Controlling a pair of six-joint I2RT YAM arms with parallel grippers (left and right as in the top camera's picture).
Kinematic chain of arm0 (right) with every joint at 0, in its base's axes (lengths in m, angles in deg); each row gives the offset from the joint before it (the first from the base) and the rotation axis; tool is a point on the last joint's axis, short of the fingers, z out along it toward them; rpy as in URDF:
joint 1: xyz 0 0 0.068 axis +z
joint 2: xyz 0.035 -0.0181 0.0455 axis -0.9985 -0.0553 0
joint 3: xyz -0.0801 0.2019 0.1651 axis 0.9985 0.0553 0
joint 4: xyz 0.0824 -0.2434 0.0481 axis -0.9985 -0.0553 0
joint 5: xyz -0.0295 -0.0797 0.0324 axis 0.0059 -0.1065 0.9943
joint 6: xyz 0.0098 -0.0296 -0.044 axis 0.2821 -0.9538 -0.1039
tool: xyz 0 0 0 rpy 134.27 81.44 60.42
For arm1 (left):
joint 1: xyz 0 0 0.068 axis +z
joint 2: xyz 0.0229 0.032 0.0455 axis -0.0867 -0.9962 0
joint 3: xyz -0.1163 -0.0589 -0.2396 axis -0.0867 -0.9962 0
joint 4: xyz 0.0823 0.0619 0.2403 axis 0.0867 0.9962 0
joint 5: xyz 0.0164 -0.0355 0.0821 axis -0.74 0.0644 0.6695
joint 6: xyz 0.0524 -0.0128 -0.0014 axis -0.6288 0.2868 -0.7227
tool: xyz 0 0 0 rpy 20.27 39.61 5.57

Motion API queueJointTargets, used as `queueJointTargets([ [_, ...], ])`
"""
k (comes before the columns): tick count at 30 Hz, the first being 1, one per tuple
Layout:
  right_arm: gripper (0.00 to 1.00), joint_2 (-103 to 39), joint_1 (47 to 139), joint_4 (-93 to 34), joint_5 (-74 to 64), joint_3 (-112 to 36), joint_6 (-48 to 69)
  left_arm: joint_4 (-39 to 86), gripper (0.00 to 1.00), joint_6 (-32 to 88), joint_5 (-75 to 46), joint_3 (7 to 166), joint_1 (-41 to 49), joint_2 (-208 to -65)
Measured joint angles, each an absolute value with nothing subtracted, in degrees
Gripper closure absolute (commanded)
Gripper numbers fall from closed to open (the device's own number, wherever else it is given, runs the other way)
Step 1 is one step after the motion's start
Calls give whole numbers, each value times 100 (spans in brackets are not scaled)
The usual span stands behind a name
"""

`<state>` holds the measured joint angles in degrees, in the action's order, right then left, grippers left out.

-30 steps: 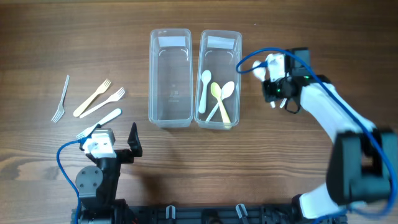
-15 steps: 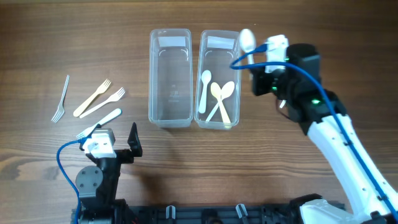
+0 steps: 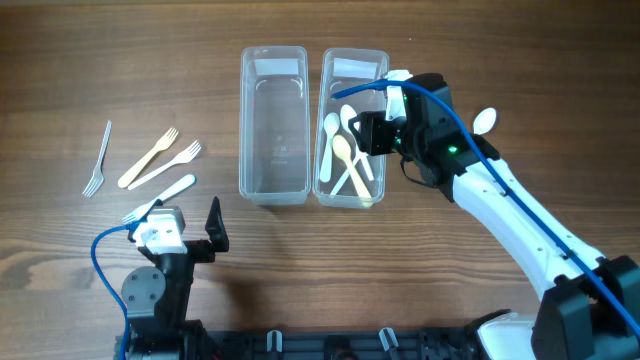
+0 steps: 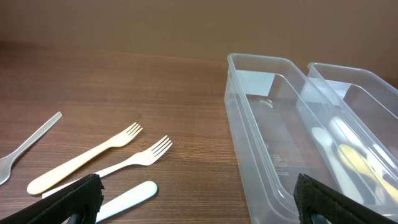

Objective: Pack container

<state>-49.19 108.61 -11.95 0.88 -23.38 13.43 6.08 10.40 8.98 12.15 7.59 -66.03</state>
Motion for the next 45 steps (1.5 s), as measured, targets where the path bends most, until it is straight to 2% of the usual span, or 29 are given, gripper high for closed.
queueJointTargets([
  [4, 48, -4709, 10835, -1379, 40, -2341, 1481, 608, 0, 1040, 898, 1215, 759, -6603],
  [8, 45, -4173, 10605, -2201, -526, -2356, 1973, 606, 0, 1040, 898, 1215, 759, -6603],
  [11, 41, -3856, 10072, -2937, -1285, -2378, 2300, 606, 0, 1040, 898, 1215, 759, -6603],
  [12, 39, -3841, 9890, -3060, -1462, -2378, 2353, 608, 0, 1040, 898, 1215, 759, -6603],
  [15, 15, -3852, 9311, -3256, -1792, -2378, 2418, 608, 0, 1040, 898, 1215, 759, -6603],
  [16, 13, -3852, 9141, -3248, -1855, -2378, 2484, 608, 0, 1040, 898, 1215, 759, -6603],
  [18, 14, -3854, 8918, -3237, -1949, -2378, 2596, 608, 0, 1040, 898, 1215, 759, -6603],
  [20, 22, -3854, 8789, -3221, -1995, -2378, 2705, 608, 0, 1040, 898, 1215, 759, -6603],
  [22, 24, -3865, 8684, -3221, -2015, -2378, 2867, 608, 0, 1040, 898, 1215, 759, -6603],
  [24, 24, -3913, 8610, -3171, -2048, -2376, 3037, 608, 0, 1040, 898, 1215, 759, -6603],
  [27, 14, -4132, 8557, -2902, -2098, -2369, 3343, 608, 0, 1040, 898, 1215, 759, -6603],
  [32, 11, -4816, 8557, -2629, -2104, -2358, 3573, 606, 0, 1040, 898, 1215, 759, -6603],
  [42, 12, -6466, 8557, -2246, -2107, -2330, 3625, 608, 0, 1040, 898, 1215, 759, -6603],
  [45, 17, -6606, 8557, -2161, -2107, -2330, 3625, 606, 0, 1040, 898, 1215, 759, -6603],
])
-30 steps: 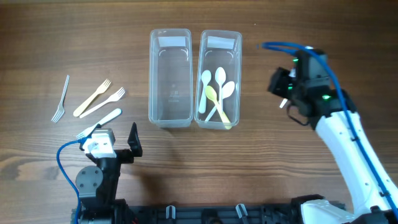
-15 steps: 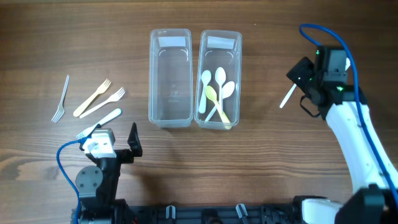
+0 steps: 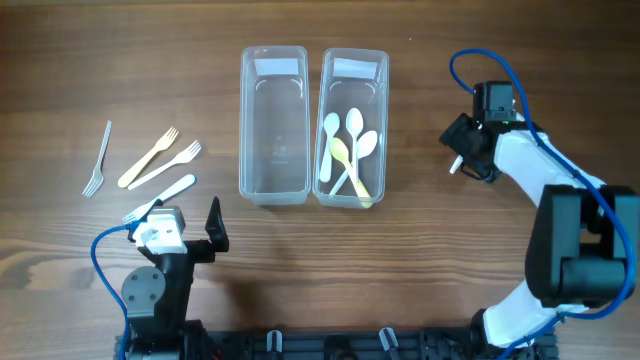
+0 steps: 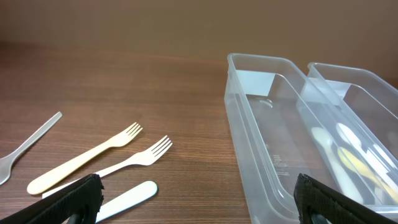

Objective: Pack container

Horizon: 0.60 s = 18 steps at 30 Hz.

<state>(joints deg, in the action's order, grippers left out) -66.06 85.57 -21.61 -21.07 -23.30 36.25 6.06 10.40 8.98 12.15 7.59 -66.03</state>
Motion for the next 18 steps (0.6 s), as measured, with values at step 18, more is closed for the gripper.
queueJointTargets([
  [18, 28, -6645, 8376, -2076, -2408, -2328, 3317, 606, 0, 1040, 898, 1215, 759, -6603],
])
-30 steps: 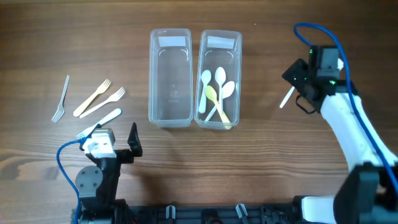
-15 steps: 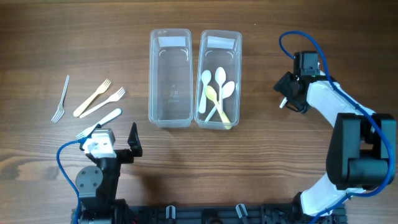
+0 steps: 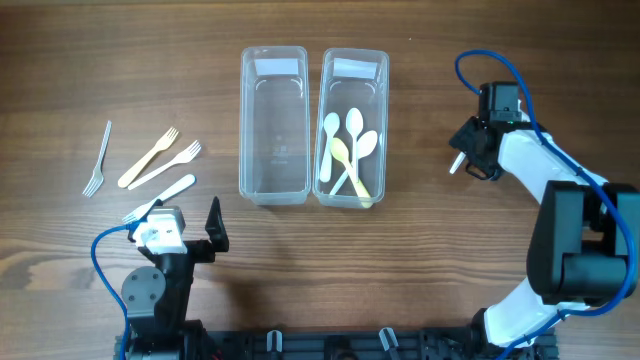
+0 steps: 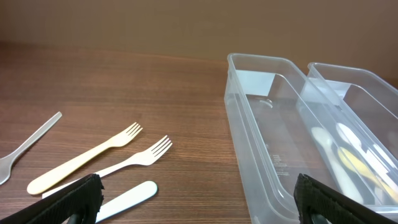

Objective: Pack container

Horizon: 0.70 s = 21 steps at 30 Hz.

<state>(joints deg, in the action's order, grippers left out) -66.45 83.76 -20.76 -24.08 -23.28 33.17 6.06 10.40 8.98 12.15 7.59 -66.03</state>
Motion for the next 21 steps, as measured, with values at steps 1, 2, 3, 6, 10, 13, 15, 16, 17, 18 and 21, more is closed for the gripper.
queueJointTargets([
  [1, 28, -6645, 8374, -2054, -2428, -2328, 3271, 606, 0, 1040, 898, 1215, 759, -6603],
  [2, 28, -6645, 8371, -2015, -2450, -2328, 3199, 606, 0, 1040, 898, 1215, 759, -6603],
  [3, 29, -6645, 8371, -1984, -2472, -2328, 3131, 606, 0, 1040, 898, 1215, 759, -6603],
  [6, 29, -6652, 8371, -1925, -2507, -2328, 2980, 606, 0, 1042, 898, 1215, 759, -6603],
  [10, 29, -6822, 8371, -1855, -2579, -2330, 2768, 608, 0, 1040, 898, 1215, 759, -6603],
  [13, 29, -6919, 8378, -1735, -2710, -2358, 2630, 608, 0, 1040, 898, 1215, 759, -6603],
  [15, 49, -6999, 8378, -1656, -2773, -2424, 2598, 608, 0, 1040, 898, 1215, 759, -6603],
  [16, 65, -7041, 8378, -1606, -2793, -2457, 2587, 608, 0, 1040, 898, 1215, 759, -6603],
  [17, 87, -7072, 8378, -1578, -2813, -2483, 2561, 608, 0, 1040, 898, 1215, 759, -6603],
  [18, 96, -7098, 8376, -1551, -2839, -2505, 2539, 606, 0, 1040, 898, 1215, 759, -6603],
  [21, 96, -7117, 8365, -1562, -2874, -2524, 2517, 608, 0, 1040, 898, 1215, 759, -6603],
])
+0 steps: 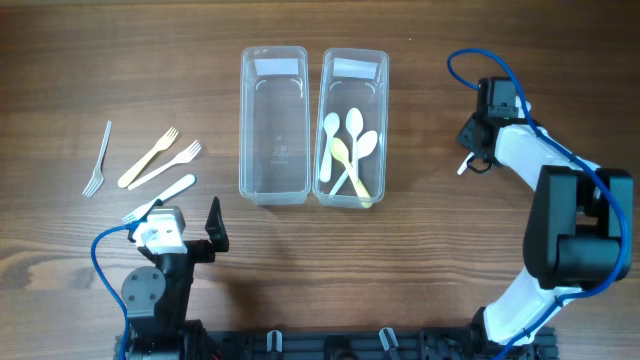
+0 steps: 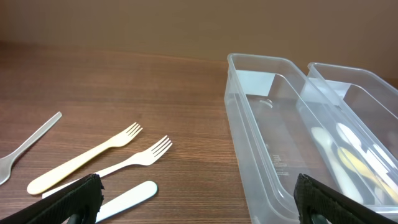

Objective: Pack container

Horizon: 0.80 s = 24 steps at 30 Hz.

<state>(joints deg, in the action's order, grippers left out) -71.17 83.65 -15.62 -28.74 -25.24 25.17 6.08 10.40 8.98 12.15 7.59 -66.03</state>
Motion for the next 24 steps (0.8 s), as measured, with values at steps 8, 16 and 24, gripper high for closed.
queueJointTargets([
  [8, 96, -7030, 8369, -2032, -2806, -2599, 2462, 608, 0, 1040, 898, 1215, 759, -6603],
  [16, 96, -5415, 8828, -2496, -2517, -2616, 2174, 608, 0, 1040, 898, 1215, 759, -6603],
  [24, 96, -3747, 10251, -2227, -1895, -2839, 2062, 608, 0, 1040, 898, 1215, 759, -6603],
])
